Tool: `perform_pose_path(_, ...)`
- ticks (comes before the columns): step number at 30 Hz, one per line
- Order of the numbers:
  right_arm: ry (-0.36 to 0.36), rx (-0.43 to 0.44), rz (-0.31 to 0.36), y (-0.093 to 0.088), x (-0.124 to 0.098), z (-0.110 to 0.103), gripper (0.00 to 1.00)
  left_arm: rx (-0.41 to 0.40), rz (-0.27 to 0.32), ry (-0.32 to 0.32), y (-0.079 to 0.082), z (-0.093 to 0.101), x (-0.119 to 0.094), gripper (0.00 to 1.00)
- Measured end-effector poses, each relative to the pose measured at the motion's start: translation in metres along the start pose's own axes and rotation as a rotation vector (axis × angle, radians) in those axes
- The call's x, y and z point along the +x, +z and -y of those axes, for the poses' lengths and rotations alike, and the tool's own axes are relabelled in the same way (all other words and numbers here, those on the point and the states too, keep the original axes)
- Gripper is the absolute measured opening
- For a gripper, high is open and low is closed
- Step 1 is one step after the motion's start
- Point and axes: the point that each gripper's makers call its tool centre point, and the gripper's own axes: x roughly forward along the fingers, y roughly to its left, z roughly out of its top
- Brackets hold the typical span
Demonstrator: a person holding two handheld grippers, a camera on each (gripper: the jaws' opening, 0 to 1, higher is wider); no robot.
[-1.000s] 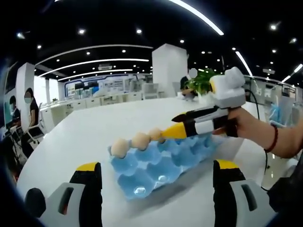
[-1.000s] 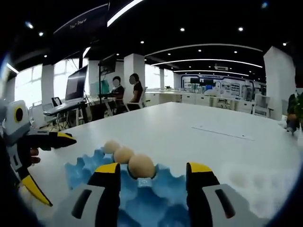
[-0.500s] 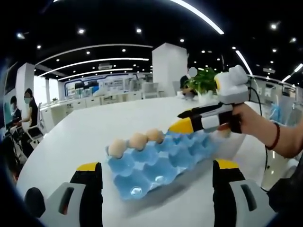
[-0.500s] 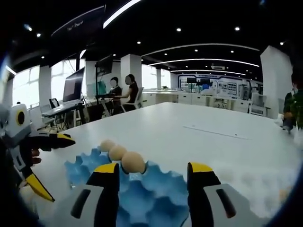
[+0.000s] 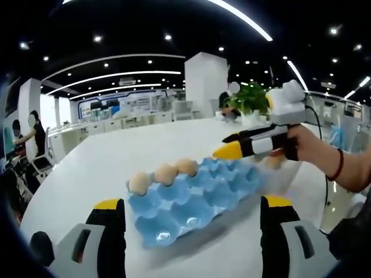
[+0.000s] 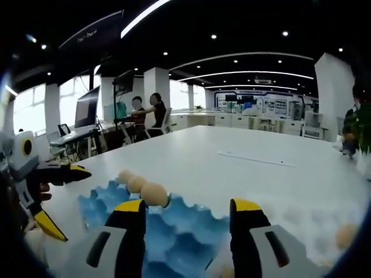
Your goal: Place the egg into an empty slot of the egg tray after lifting it from the table, then release the egg inside the slot.
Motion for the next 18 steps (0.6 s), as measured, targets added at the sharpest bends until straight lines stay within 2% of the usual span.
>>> perform_pose_path(18, -0.08, 0.002, -0.009, -0.005, -0.022, 0.032, 0.61, 0.003, -0.004, -0.012, -0.001, 0.009, 0.003, 0.99)
